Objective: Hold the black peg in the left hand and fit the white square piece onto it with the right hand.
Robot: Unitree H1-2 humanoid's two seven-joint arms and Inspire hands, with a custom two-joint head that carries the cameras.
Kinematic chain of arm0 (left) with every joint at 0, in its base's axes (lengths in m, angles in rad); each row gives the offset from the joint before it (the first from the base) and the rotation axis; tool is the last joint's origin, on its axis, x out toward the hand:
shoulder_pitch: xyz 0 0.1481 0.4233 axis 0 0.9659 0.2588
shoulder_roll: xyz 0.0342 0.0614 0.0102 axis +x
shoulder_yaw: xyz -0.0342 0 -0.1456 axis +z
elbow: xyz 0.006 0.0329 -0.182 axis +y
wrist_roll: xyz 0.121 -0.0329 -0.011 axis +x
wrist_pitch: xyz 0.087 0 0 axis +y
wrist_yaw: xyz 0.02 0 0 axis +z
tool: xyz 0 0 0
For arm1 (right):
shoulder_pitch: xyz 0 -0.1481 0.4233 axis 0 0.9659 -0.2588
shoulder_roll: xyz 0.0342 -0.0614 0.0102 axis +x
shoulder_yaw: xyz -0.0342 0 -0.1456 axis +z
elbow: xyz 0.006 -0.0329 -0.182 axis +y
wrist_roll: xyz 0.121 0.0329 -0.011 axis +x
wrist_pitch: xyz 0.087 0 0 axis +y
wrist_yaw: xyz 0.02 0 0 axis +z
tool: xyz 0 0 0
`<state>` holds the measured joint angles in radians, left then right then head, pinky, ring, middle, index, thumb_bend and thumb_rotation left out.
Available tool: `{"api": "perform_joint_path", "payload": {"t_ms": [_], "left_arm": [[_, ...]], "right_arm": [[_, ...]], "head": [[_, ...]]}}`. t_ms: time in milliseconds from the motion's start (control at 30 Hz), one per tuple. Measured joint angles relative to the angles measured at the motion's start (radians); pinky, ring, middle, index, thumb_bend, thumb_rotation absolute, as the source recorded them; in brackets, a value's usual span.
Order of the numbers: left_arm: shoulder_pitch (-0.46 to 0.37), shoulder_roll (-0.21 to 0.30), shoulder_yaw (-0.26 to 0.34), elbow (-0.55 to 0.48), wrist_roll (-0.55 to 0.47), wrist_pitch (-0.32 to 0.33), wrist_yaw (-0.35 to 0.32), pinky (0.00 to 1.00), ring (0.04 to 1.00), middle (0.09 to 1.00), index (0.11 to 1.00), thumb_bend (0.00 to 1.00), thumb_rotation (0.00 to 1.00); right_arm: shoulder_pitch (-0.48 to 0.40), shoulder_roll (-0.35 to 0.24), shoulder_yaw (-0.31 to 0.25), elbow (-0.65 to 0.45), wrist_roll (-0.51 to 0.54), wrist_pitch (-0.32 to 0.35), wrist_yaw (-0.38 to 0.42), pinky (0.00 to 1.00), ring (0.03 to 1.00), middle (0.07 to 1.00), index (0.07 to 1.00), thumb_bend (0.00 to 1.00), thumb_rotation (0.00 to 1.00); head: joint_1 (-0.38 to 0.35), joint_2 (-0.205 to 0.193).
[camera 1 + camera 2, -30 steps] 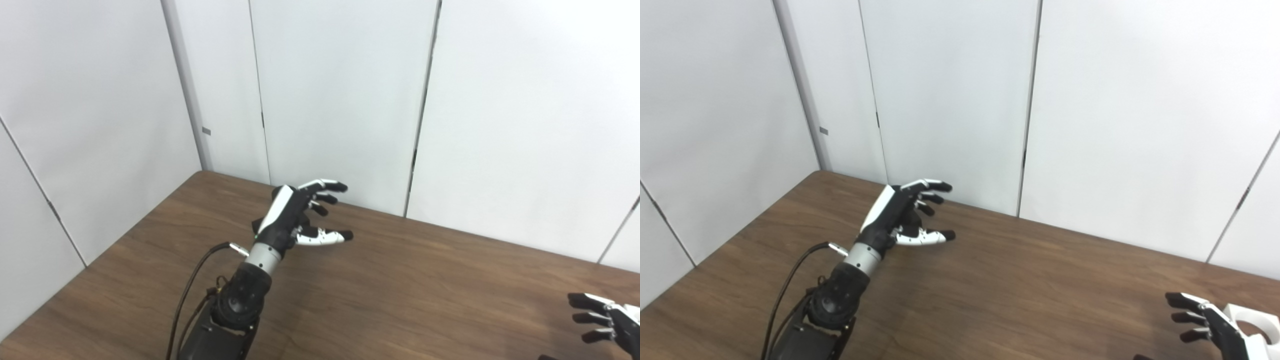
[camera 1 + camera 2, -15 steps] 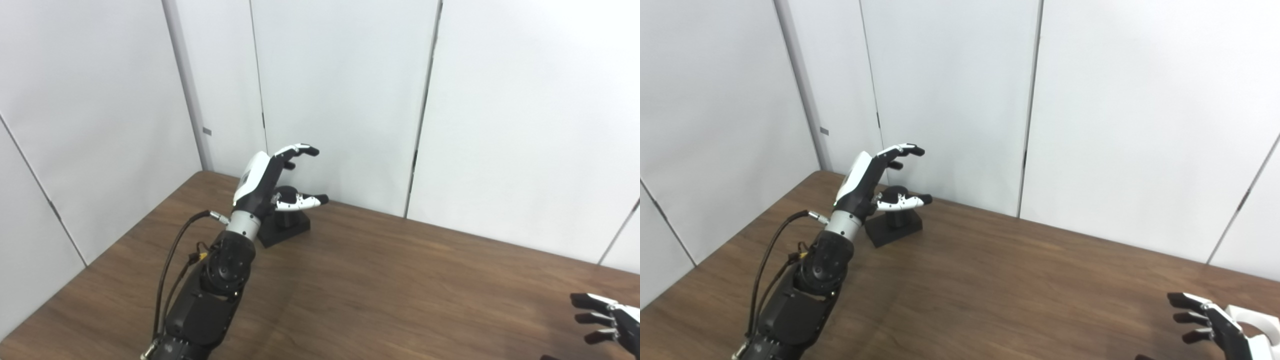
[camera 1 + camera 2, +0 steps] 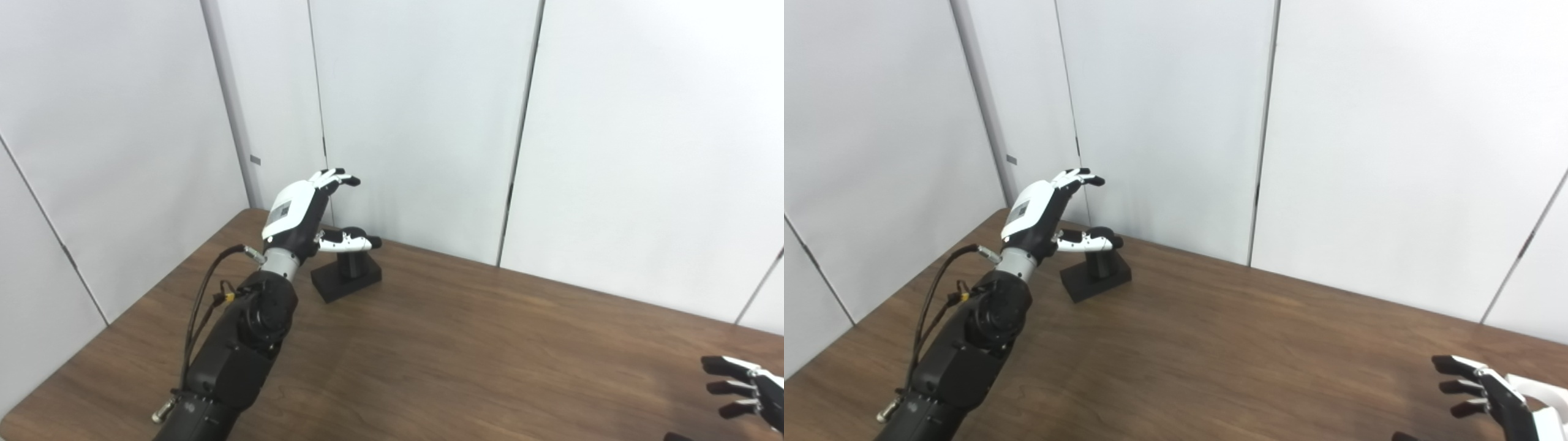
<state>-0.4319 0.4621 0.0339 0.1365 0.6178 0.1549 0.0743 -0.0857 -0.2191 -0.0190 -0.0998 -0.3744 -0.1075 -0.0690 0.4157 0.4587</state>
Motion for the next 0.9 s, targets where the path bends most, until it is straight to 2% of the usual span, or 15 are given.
{"api": "perform_joint_path", "payload": {"t_ms": [100,233,467,667,800,900], "left_arm": [[-0.005,0.005,-0.021,0.029,0.057,0.047,0.013,0.89,1.000,0.996,0.850,1.00,0.45],[-0.006,0.013,-0.049,0.053,0.116,0.121,0.009,0.97,1.000,1.000,0.895,1.00,0.51],[-0.021,0.056,-0.116,0.106,0.198,0.241,-0.032,0.99,1.000,1.000,0.892,1.00,0.61],[-0.043,0.063,-0.138,0.181,0.191,0.259,-0.035,0.99,1.000,1.000,0.875,1.00,0.61],[-0.042,0.063,-0.159,0.222,0.186,0.261,-0.043,0.96,1.000,1.000,0.874,1.00,0.67],[-0.042,0.063,-0.176,0.231,0.186,0.266,-0.056,0.98,1.000,1.000,0.876,1.00,0.68]], "right_arm": [[0.001,0.001,0.000,-0.008,0.000,0.017,0.001,0.47,0.632,0.701,0.683,0.58,0.00],[0.001,0.001,0.000,-0.011,0.000,0.020,0.001,0.47,0.629,0.698,0.678,0.59,0.00],[0.001,0.001,0.000,-0.029,0.000,0.021,0.002,0.47,0.625,0.700,0.682,0.59,0.00],[0.001,0.002,0.000,-0.035,0.000,0.028,0.005,0.46,0.618,0.696,0.680,0.59,0.00],[0.005,0.002,0.000,-0.042,0.000,0.042,0.006,0.46,0.624,0.700,0.684,0.59,0.00],[0.008,0.002,0.000,-0.053,0.000,0.057,0.009,0.47,0.623,0.700,0.684,0.59,0.00]], "head": [[0.000,0.002],[0.000,0.006],[-0.003,0.015],[-0.006,0.018],[-0.006,0.018],[-0.008,0.028]]}}
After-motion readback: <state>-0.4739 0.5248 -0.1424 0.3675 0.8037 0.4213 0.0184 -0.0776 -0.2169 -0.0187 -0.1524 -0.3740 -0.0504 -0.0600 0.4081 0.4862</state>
